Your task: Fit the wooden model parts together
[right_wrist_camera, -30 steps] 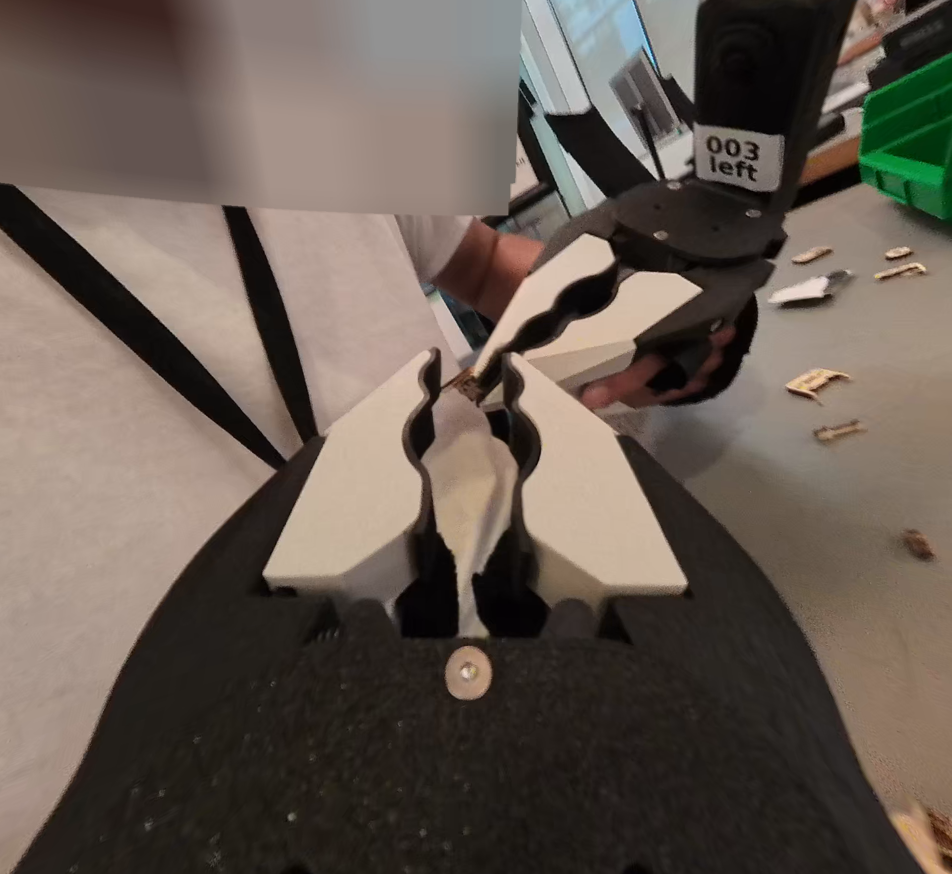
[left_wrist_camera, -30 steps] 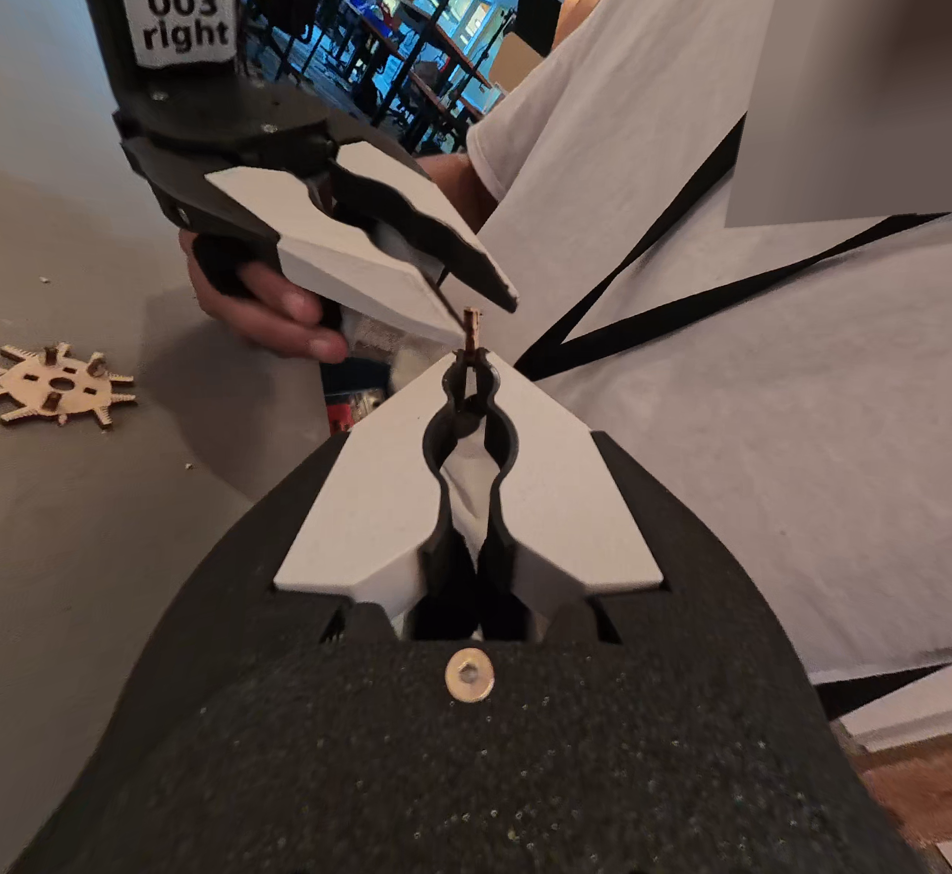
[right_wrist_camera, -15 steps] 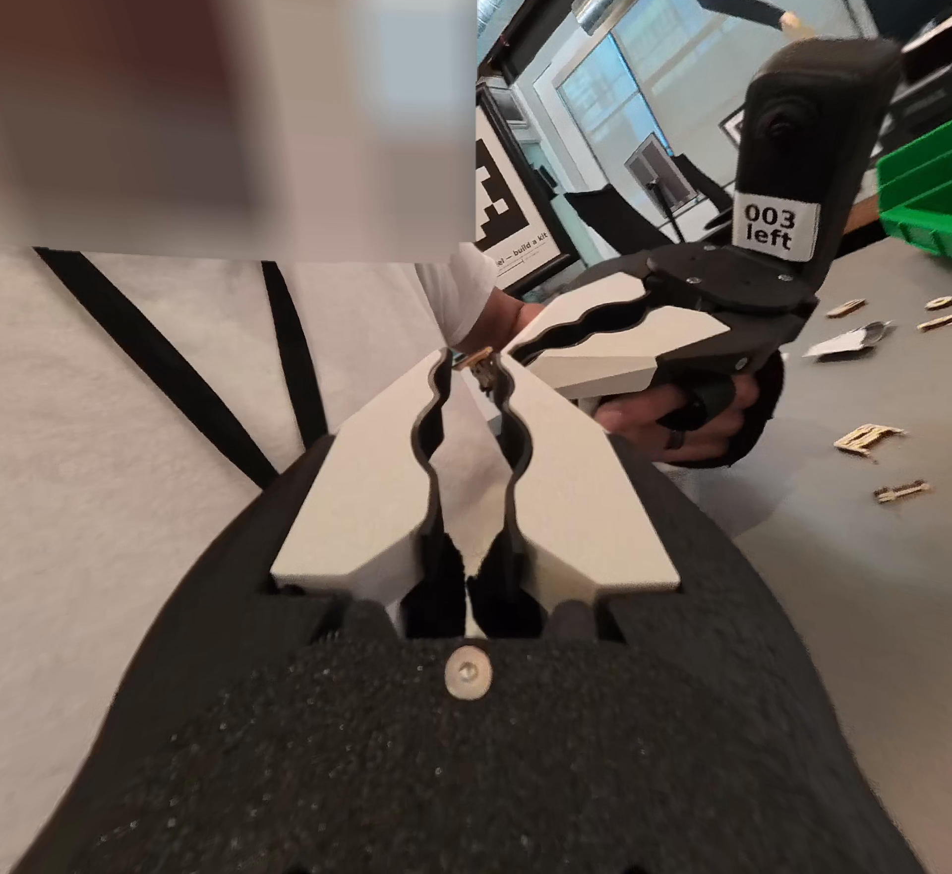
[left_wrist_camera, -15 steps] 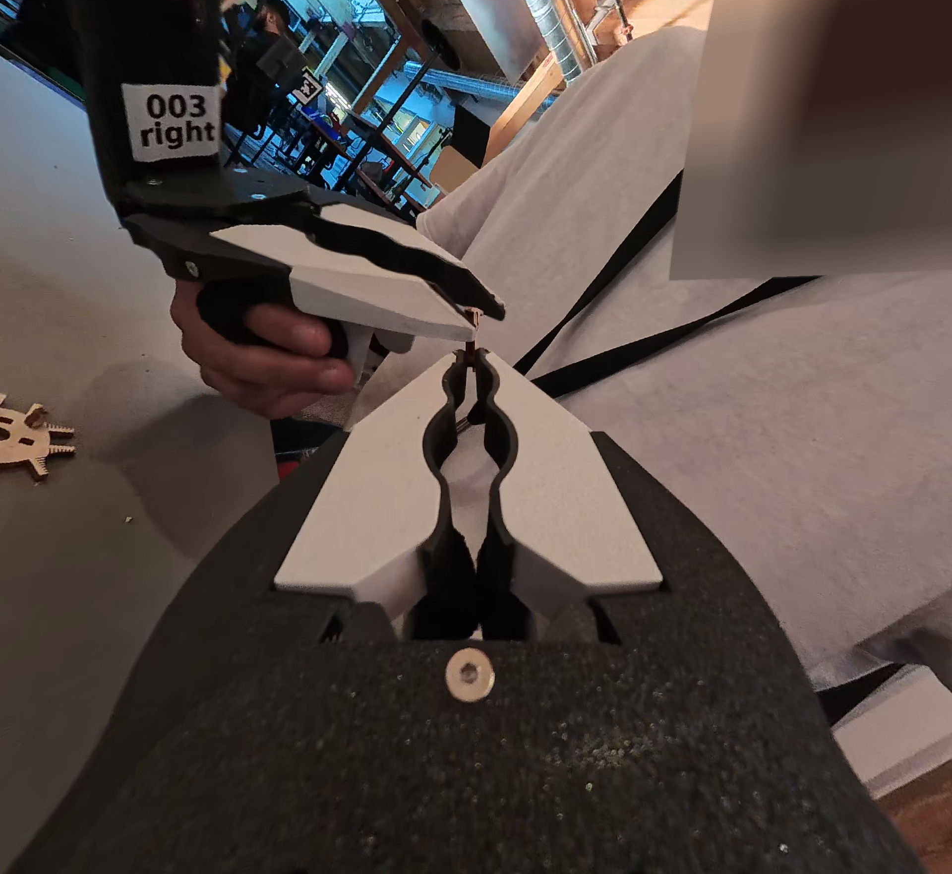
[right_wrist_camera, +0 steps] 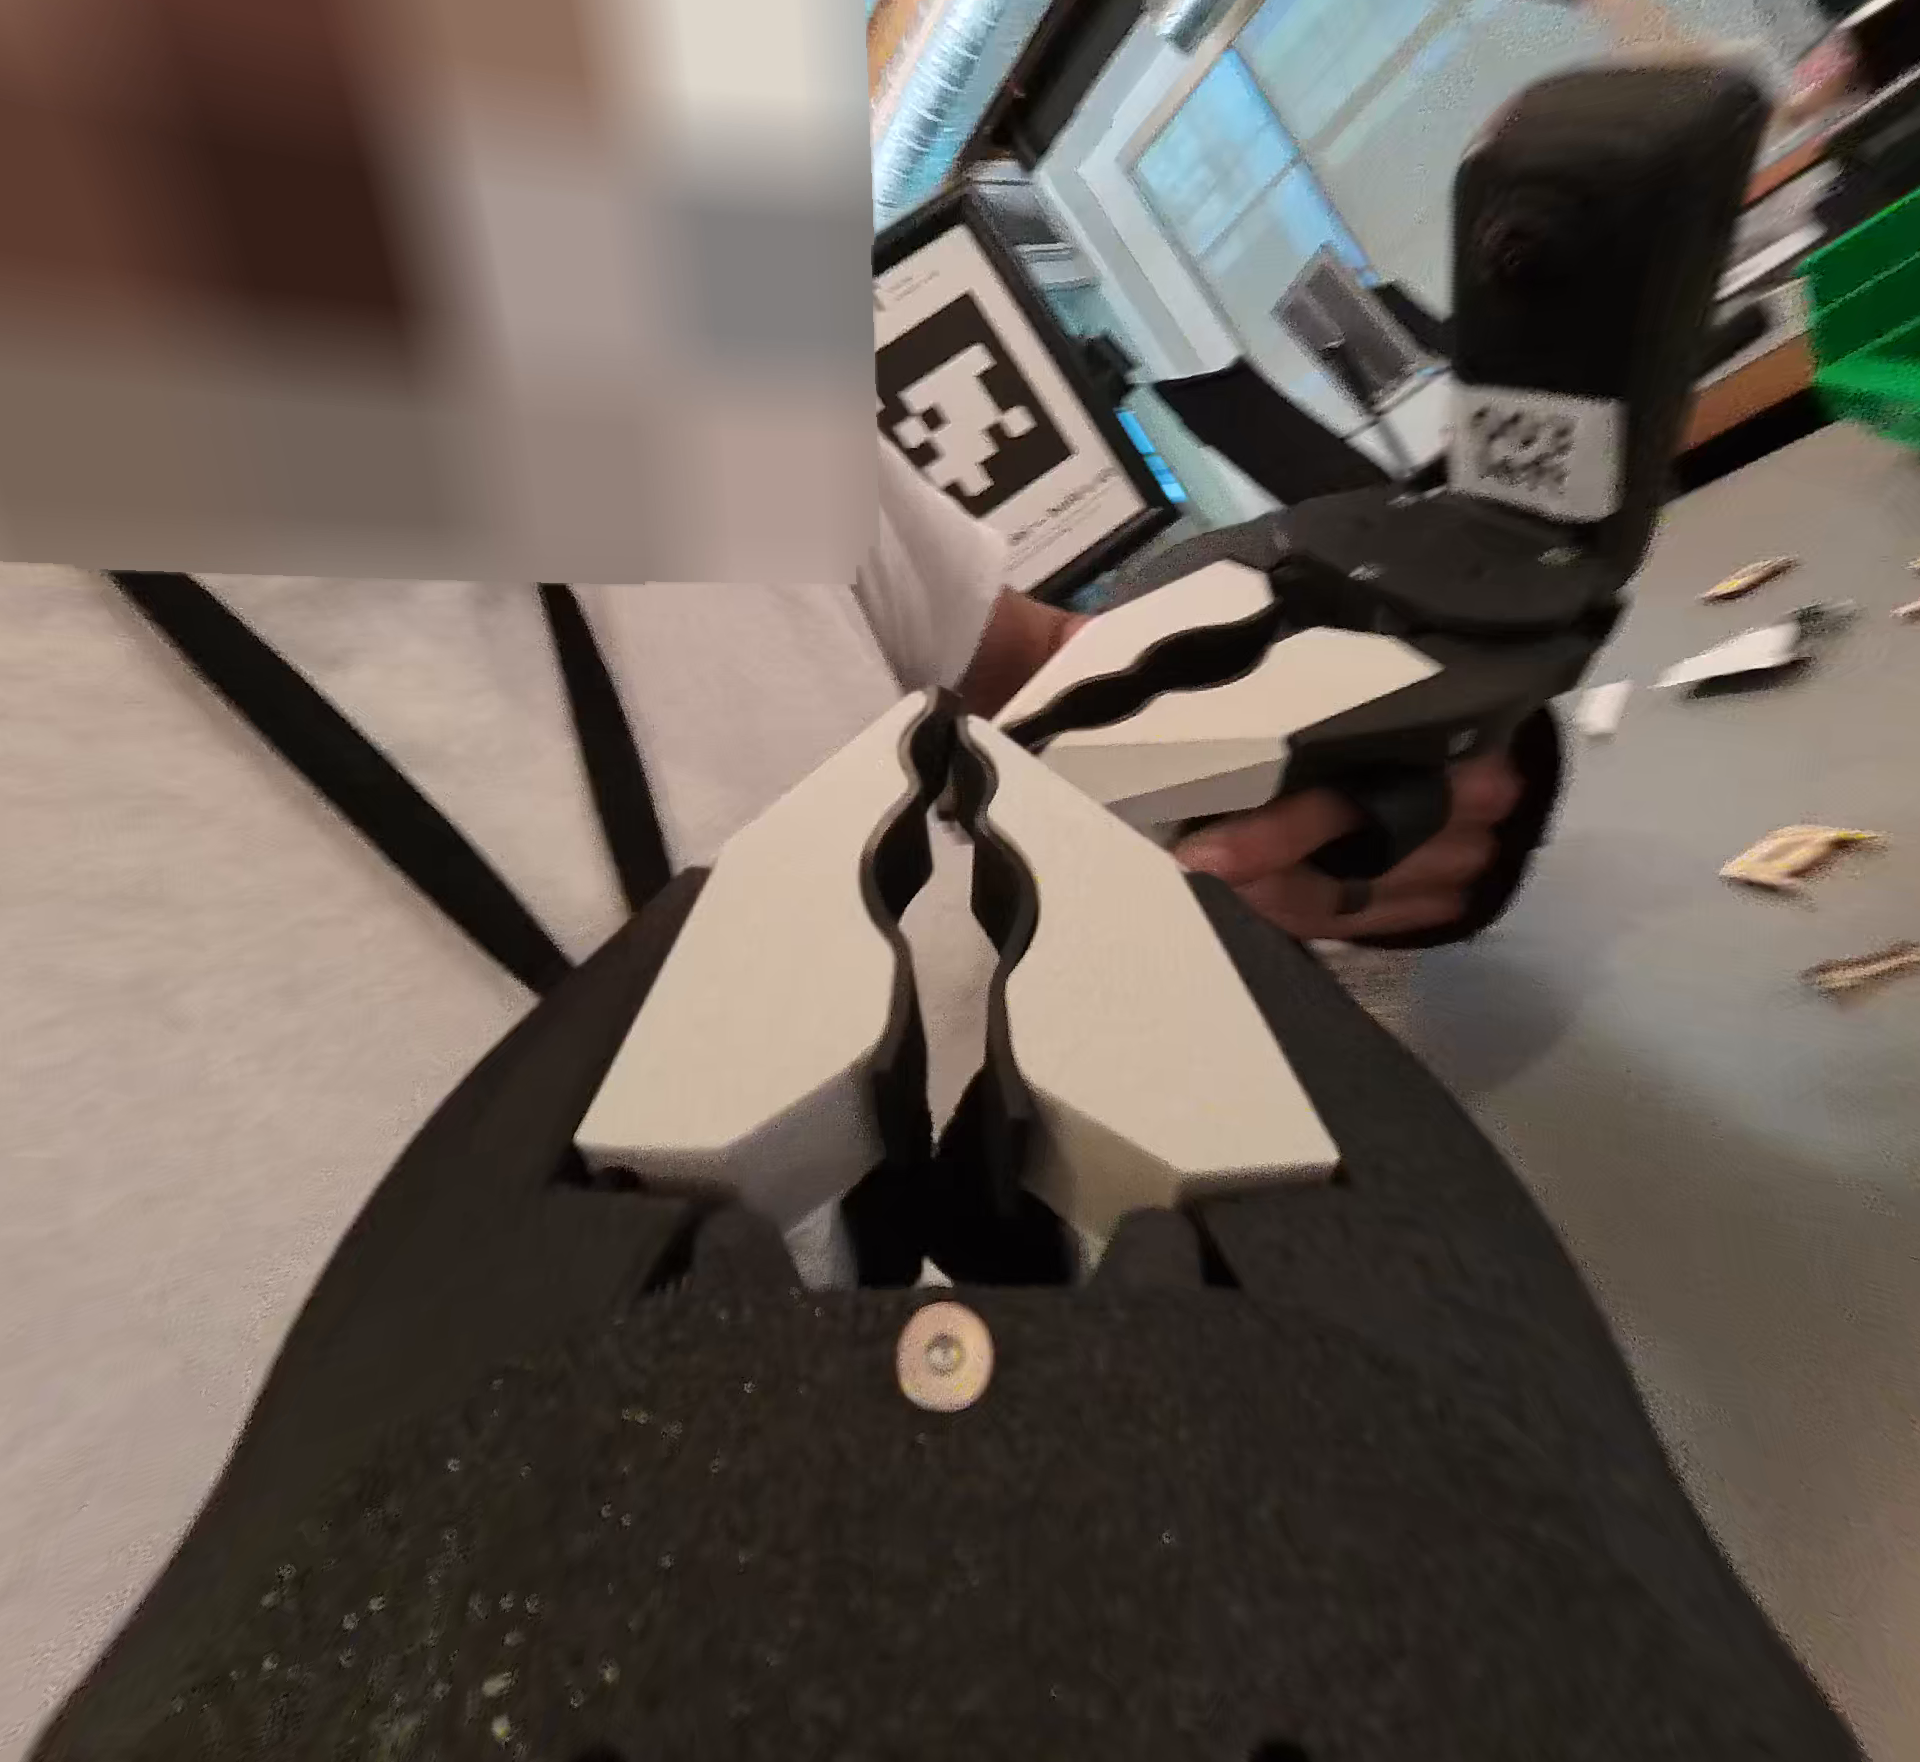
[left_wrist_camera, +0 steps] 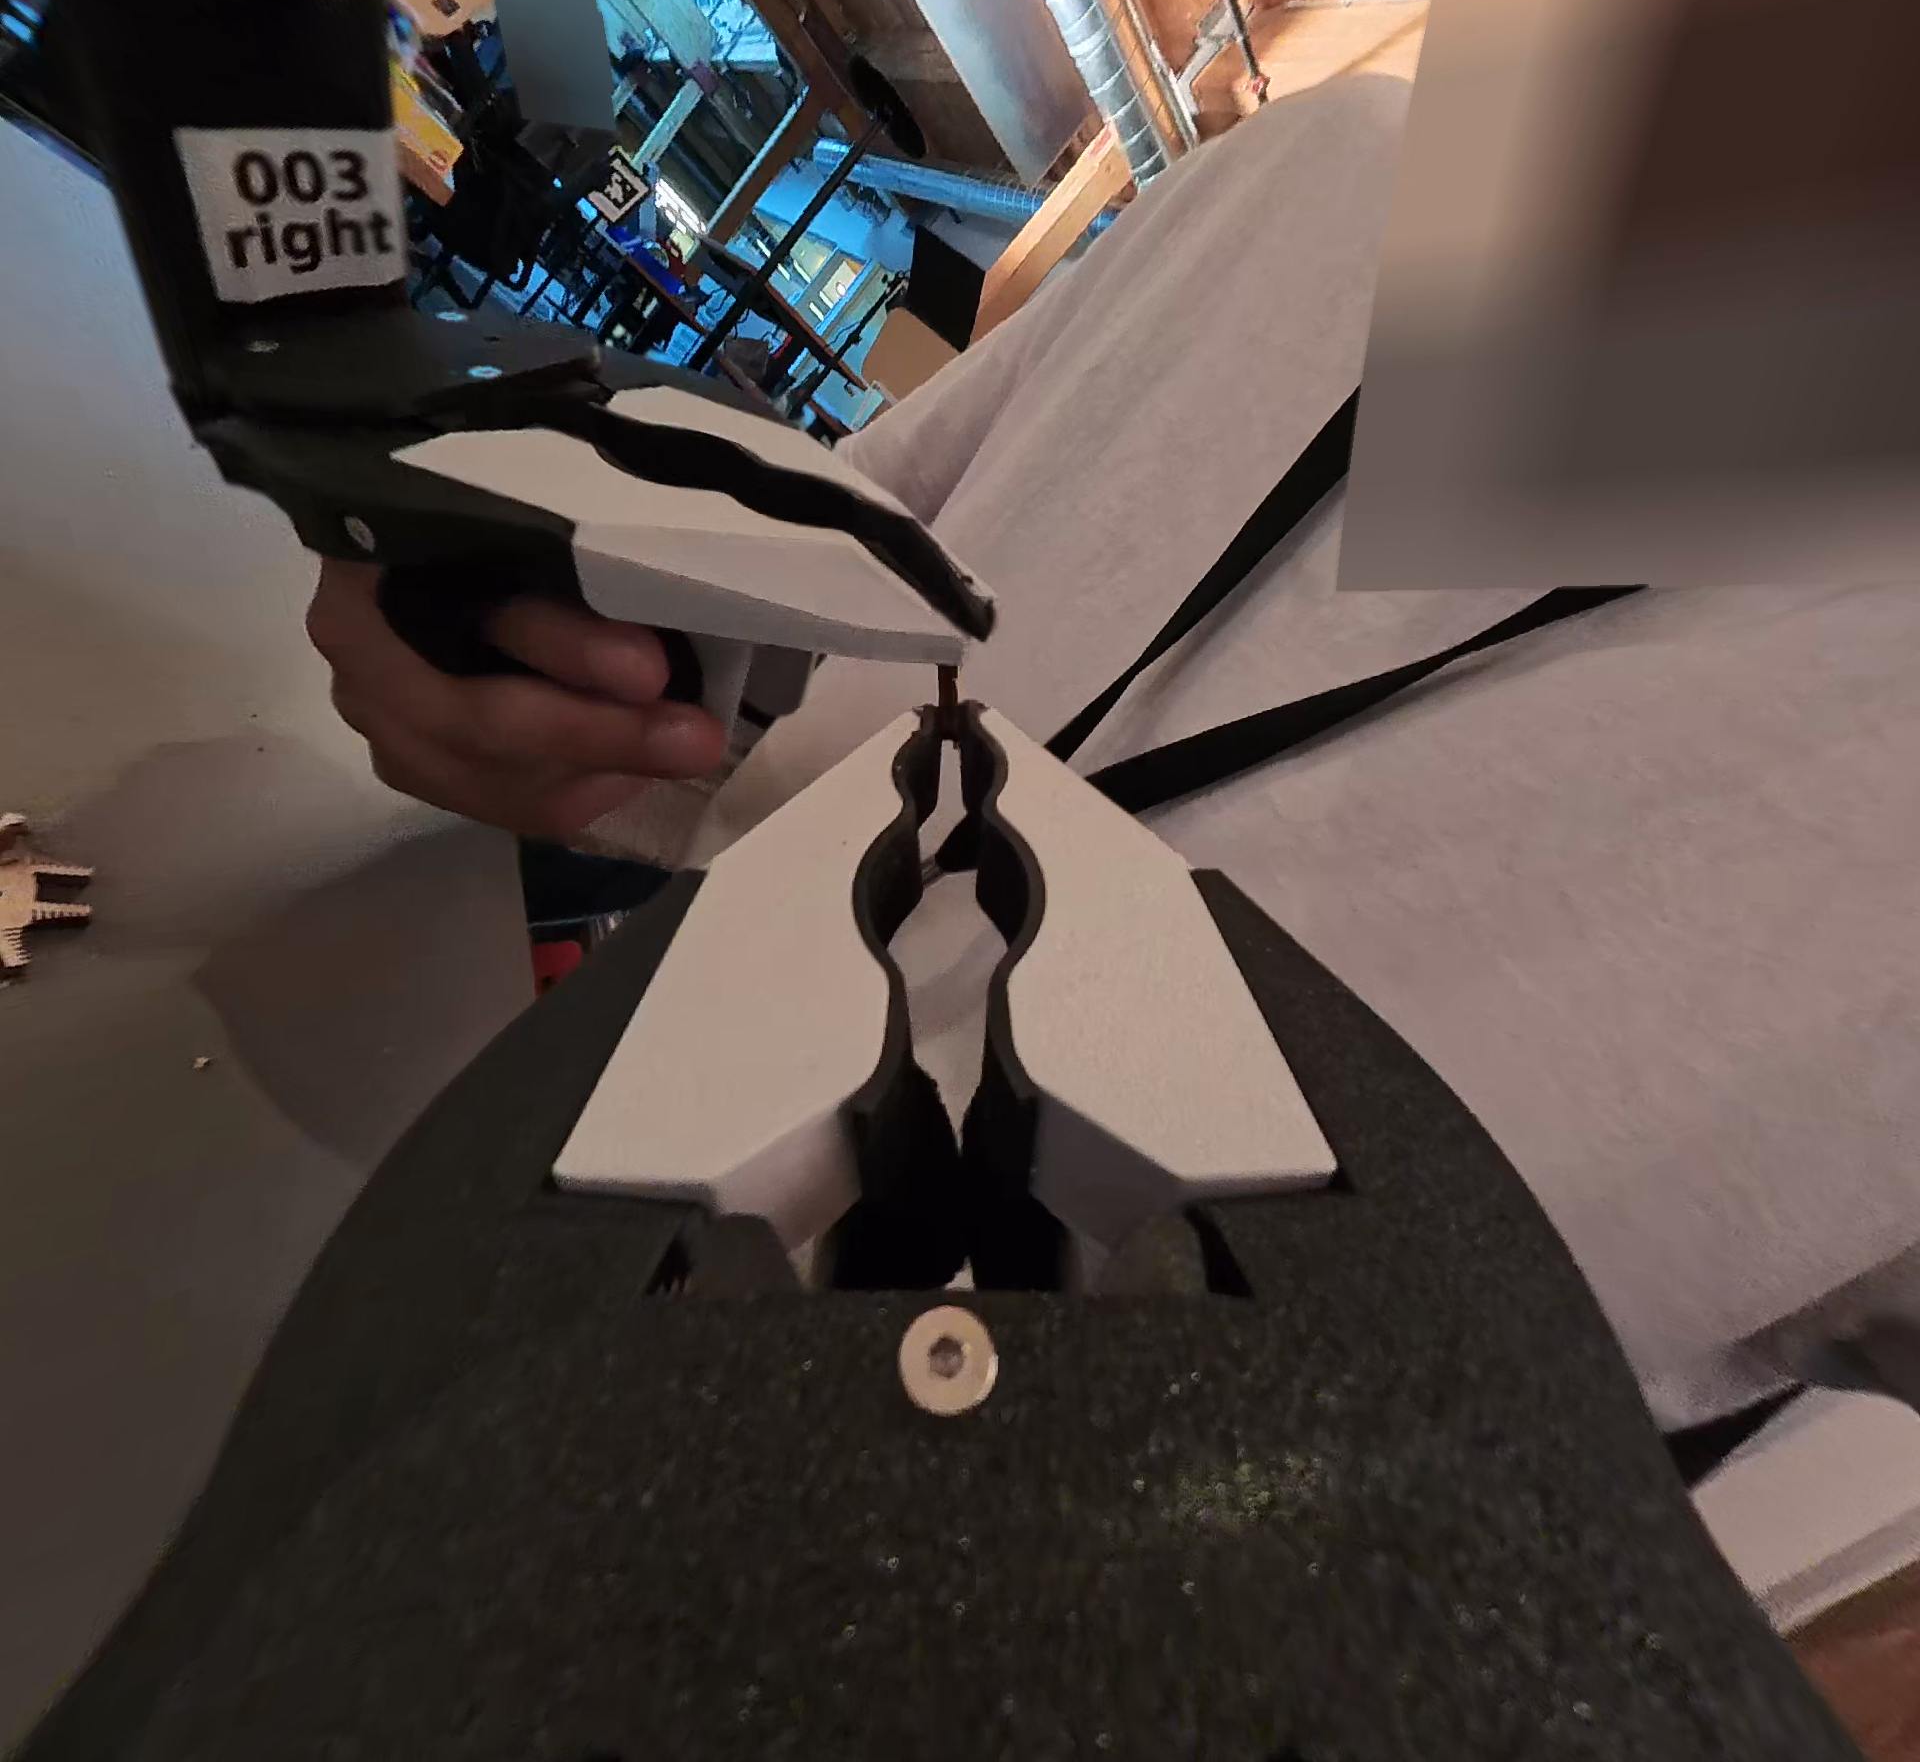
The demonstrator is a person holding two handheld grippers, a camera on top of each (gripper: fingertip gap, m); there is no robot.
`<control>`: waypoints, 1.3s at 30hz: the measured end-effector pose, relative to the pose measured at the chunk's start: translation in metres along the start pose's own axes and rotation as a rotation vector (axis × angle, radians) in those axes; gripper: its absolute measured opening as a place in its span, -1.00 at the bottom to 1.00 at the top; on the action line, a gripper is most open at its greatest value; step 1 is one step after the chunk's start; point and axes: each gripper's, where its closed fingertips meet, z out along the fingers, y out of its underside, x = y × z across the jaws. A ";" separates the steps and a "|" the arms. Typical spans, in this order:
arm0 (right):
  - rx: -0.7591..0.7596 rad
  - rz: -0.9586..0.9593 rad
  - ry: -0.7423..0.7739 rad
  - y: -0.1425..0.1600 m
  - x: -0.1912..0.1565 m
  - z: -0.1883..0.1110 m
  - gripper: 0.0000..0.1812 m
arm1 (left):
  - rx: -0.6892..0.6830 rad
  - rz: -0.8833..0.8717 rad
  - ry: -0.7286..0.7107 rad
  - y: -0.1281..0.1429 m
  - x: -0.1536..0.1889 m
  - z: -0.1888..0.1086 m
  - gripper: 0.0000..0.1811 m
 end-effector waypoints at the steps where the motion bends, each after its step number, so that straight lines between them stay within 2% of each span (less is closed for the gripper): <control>1: 0.006 -0.044 0.037 -0.003 0.002 0.000 -1.00 | 0.025 -0.006 -0.001 -0.003 0.000 0.001 -1.00; 4: -0.006 -0.061 0.057 -0.008 0.000 -0.003 -1.00 | 0.064 -0.003 -0.018 -0.009 -0.001 0.000 -1.00; 8: 0.022 -0.139 0.186 -0.015 0.014 -0.013 -1.00 | 0.113 -0.024 -0.078 -0.016 -0.012 -0.009 -1.00; 11: -0.035 -0.303 0.384 -0.016 0.029 -0.023 -1.00 | 0.164 -0.077 -0.145 -0.018 -0.026 -0.013 -0.99; 15: -0.174 -0.580 0.714 -0.026 0.047 -0.042 -1.00 | 0.342 -0.213 -0.190 -0.025 -0.040 -0.019 -1.00; 18: -0.214 -0.656 0.850 -0.035 0.055 -0.060 -1.00 | 0.391 -0.229 -0.256 -0.026 -0.048 -0.022 -1.00; 22: -0.217 -0.525 0.804 -0.026 0.060 -0.065 -1.00 | 0.343 -0.189 -0.360 -0.021 -0.057 -0.031 -1.00; 24: -0.207 -0.455 0.706 -0.017 0.056 -0.060 -1.00 | 0.322 -0.208 -0.396 -0.016 -0.064 -0.035 -1.00; 25: -0.214 -0.409 0.671 -0.013 0.056 -0.059 -0.90 | 0.311 -0.210 -0.420 -0.014 -0.068 -0.037 -1.00; 26: -0.228 -0.361 0.669 -0.008 0.060 -0.061 -0.83 | 0.294 -0.204 -0.453 -0.011 -0.071 -0.039 -0.99; 29: -0.270 -0.237 0.686 0.006 0.071 -0.064 -0.83 | 0.243 -0.158 -0.532 -0.008 -0.077 -0.042 -1.00; 33: -0.217 -0.171 0.663 0.007 0.074 -0.057 -0.93 | 0.188 -0.104 -0.595 -0.004 -0.081 -0.040 -1.00; 39: -0.259 -0.166 0.723 0.010 0.081 -0.061 -0.95 | 0.147 -0.058 -0.686 -0.001 -0.088 -0.044 -0.99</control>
